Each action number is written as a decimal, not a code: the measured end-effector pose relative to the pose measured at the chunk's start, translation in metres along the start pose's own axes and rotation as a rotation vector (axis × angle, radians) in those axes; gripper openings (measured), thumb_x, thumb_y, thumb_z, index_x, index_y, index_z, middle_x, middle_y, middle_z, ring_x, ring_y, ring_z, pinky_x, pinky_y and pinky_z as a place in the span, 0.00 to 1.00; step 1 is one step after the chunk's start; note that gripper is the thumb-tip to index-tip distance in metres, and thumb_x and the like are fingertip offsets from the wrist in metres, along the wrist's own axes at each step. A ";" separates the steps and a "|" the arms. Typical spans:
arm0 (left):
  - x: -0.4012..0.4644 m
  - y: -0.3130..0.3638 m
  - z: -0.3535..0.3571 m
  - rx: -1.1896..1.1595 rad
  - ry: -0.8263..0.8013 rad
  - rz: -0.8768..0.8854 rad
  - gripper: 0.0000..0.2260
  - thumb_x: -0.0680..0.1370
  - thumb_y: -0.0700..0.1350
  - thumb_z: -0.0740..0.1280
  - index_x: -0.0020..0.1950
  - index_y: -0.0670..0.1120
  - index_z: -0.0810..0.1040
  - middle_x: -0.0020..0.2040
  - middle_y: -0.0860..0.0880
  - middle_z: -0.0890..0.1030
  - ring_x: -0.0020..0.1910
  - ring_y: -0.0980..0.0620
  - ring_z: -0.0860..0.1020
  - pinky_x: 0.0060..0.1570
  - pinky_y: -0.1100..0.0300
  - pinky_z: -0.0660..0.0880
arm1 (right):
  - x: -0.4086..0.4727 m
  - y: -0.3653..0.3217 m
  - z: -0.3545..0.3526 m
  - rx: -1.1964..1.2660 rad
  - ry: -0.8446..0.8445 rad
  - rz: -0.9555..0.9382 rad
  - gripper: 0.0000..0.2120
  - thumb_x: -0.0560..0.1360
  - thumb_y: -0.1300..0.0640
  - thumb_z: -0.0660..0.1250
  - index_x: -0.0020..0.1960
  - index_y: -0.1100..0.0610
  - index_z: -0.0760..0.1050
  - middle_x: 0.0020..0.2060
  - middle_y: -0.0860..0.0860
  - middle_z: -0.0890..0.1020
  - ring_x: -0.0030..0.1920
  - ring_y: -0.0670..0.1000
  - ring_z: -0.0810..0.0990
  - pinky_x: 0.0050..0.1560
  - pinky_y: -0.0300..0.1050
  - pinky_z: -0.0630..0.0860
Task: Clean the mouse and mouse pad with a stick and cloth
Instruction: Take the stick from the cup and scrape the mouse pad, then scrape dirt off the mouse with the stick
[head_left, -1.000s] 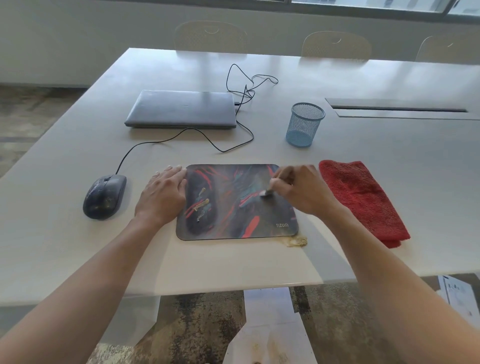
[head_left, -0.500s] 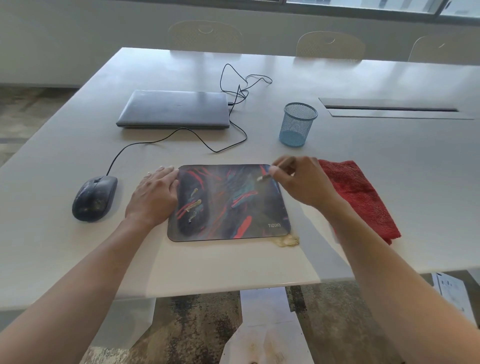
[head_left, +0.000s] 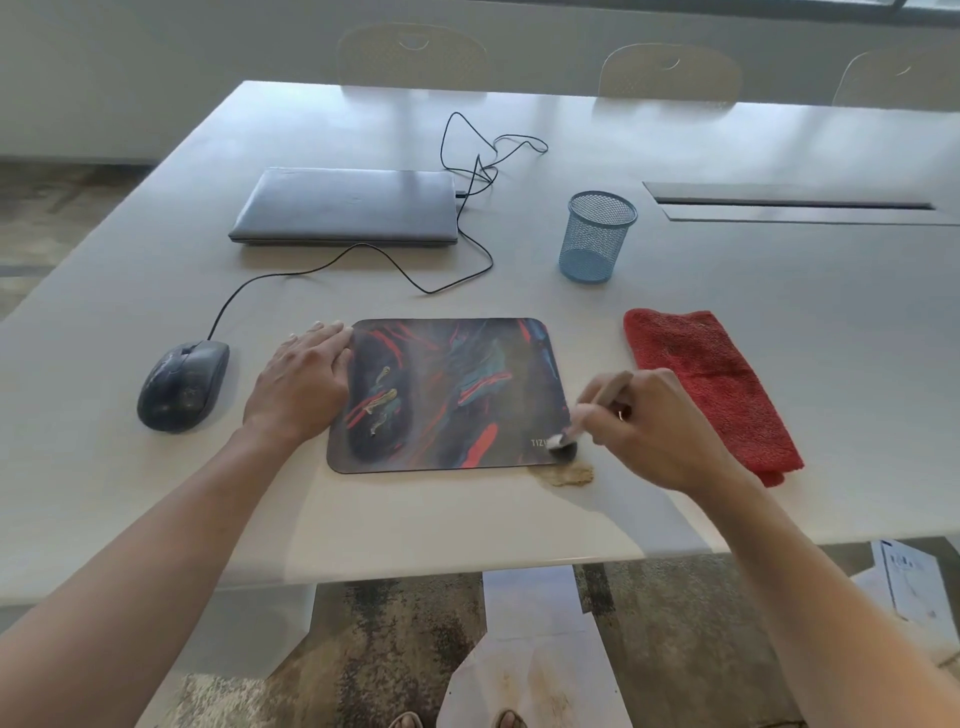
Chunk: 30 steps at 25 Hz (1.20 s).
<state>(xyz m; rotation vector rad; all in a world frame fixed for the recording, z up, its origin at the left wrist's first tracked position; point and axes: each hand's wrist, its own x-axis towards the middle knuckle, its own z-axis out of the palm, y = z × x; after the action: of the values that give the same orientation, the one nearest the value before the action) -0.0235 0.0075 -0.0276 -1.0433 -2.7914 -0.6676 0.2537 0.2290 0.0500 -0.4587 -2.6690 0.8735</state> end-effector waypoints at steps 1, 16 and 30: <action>0.000 0.001 0.000 0.001 0.001 -0.006 0.19 0.82 0.47 0.56 0.72 0.47 0.70 0.74 0.48 0.69 0.74 0.51 0.62 0.73 0.54 0.53 | -0.004 0.001 -0.003 0.006 -0.014 -0.003 0.10 0.72 0.60 0.70 0.32 0.54 0.82 0.28 0.39 0.81 0.28 0.44 0.76 0.33 0.30 0.67; 0.000 0.002 -0.001 0.001 -0.014 -0.049 0.20 0.82 0.48 0.56 0.73 0.48 0.69 0.74 0.50 0.68 0.74 0.53 0.61 0.73 0.54 0.55 | -0.008 0.018 -0.005 0.251 0.127 0.009 0.13 0.71 0.49 0.65 0.30 0.52 0.80 0.29 0.46 0.83 0.28 0.49 0.80 0.32 0.46 0.75; -0.017 0.018 -0.020 0.007 0.125 0.113 0.09 0.78 0.38 0.61 0.51 0.42 0.82 0.53 0.45 0.82 0.58 0.42 0.77 0.58 0.54 0.69 | 0.019 -0.029 0.048 0.528 0.172 -0.100 0.09 0.79 0.56 0.68 0.42 0.49 0.82 0.39 0.43 0.85 0.35 0.41 0.81 0.39 0.36 0.74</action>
<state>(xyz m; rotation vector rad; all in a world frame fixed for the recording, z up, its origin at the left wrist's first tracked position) -0.0002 0.0007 -0.0070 -1.1069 -2.6057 -0.6835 0.2132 0.1896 0.0342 -0.2546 -2.1682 1.3763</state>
